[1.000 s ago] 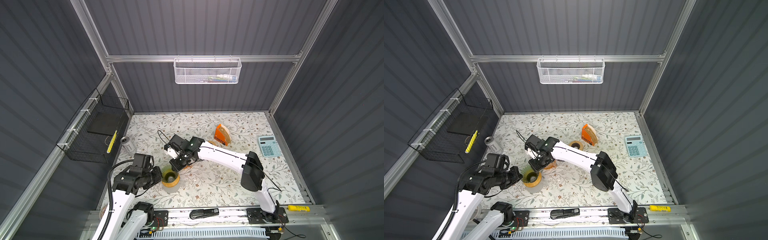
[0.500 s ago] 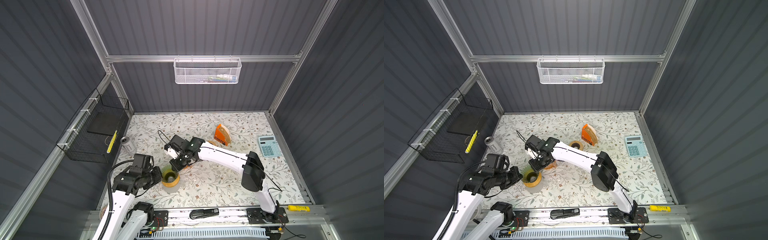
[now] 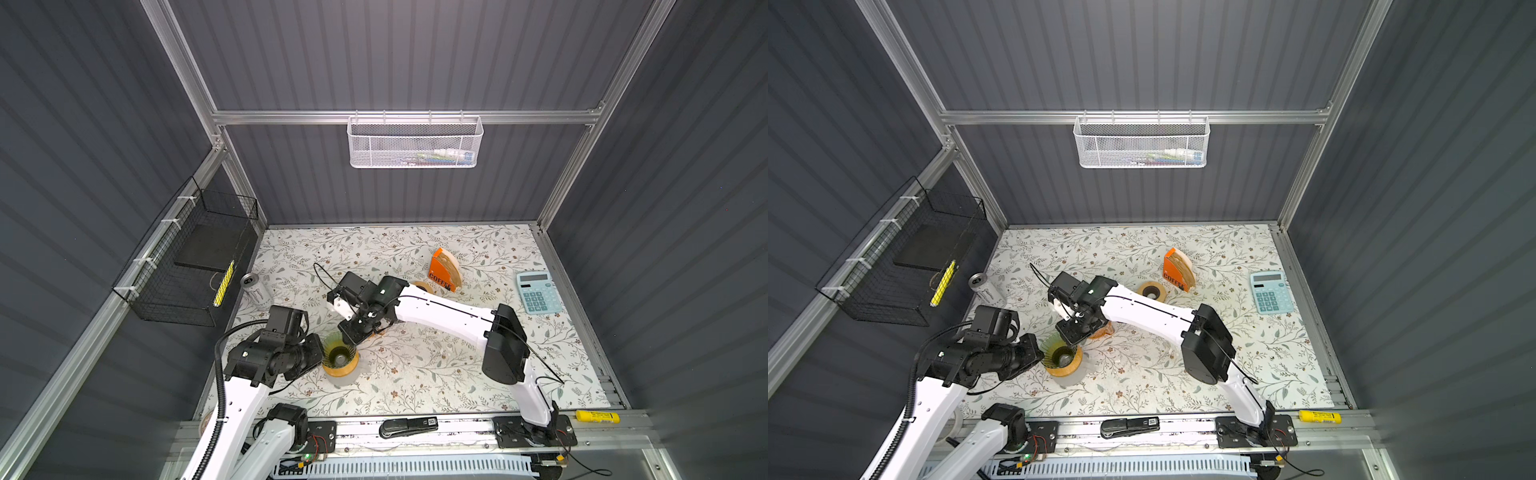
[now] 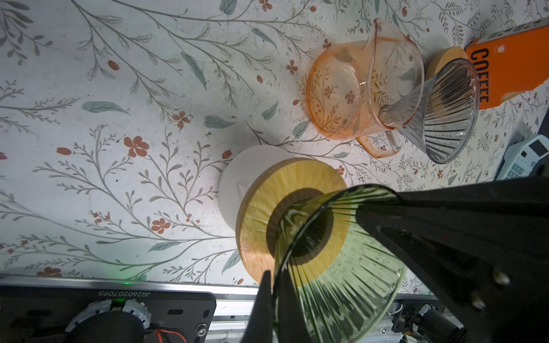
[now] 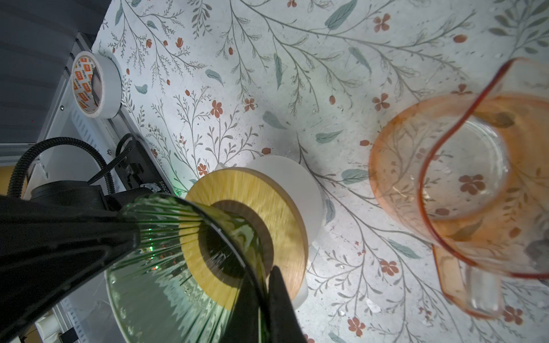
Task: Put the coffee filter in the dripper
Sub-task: 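Open the right gripper and lift it off the dripper while the left arm rises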
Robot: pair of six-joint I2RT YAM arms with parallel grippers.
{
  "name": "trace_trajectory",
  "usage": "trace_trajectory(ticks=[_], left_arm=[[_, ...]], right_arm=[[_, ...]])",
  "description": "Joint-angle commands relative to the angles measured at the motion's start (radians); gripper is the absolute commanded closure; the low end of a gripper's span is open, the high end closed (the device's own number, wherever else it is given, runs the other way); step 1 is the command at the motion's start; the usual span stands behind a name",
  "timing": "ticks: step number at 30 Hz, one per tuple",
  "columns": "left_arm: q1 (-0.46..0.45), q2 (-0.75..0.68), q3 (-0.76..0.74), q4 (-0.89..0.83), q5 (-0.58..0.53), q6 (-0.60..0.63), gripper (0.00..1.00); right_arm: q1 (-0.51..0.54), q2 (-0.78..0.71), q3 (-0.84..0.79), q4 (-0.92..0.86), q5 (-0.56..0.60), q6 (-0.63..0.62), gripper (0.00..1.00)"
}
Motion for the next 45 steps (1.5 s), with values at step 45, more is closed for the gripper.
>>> trace_trajectory(ticks=[45], left_arm=[[-0.002,0.019,0.140,-0.079,-0.068,0.010,0.82]], right_arm=[[-0.003,-0.029,0.118,-0.085,0.109,-0.023,0.65]])
